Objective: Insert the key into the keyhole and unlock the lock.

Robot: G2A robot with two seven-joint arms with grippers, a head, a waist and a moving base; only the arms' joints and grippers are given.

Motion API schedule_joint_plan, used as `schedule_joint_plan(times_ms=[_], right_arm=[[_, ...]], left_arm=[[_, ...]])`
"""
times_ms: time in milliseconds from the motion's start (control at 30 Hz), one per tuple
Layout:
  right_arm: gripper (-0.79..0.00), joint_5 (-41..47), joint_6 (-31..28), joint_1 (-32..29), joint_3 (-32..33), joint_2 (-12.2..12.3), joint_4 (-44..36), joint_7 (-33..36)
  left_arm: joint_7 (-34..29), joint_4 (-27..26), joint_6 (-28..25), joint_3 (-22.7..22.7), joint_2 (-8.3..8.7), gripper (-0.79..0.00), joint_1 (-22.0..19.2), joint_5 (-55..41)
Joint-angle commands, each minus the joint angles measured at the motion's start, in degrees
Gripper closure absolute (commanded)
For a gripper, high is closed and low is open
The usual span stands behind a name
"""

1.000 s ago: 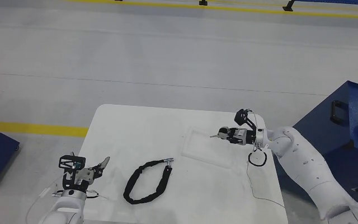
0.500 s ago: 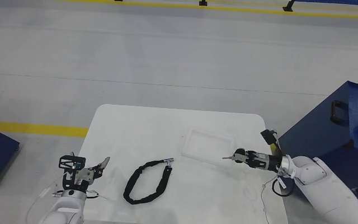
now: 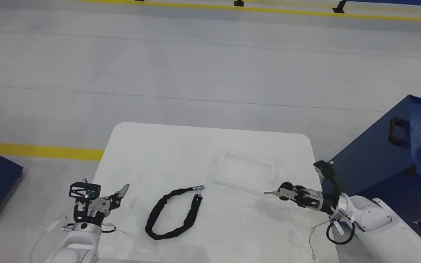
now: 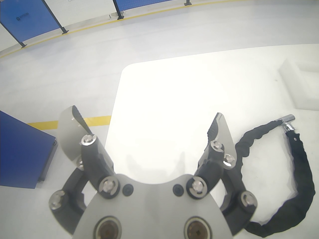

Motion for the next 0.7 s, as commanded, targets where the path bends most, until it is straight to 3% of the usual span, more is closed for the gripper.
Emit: schedule_joint_plan(times_ms=[0,100,233,400,667], right_arm=[[0.0,0.0,0.0,0.0,0.0,0.0,0.0,0.0],[0.0,0.0,0.0,0.0,0.0,0.0,0.0,0.0],[0.0,0.0,0.0,0.0,0.0,0.0,0.0,0.0],[0.0,0.0,0.0,0.0,0.0,0.0,0.0,0.0],[0.0,0.0,0.0,0.0,0.0,0.0,0.0,0.0]], left_arm=[[0.0,0.0,0.0,0.0,0.0,-0.785,0.0,0.0],[0.0,0.0,0.0,0.0,0.0,-0.785,0.0,0.0],[-2.45,-3.7,-7.4,0.37,0.43,-0.785,-1.55,2.25],[-17.57,-10.22,-19.54,2.66,1.36,-0.785,-6.96,10.1],[-36.26,-10.46,-36.96,12.14,1.62,-0.785,-20.61,10.29]])
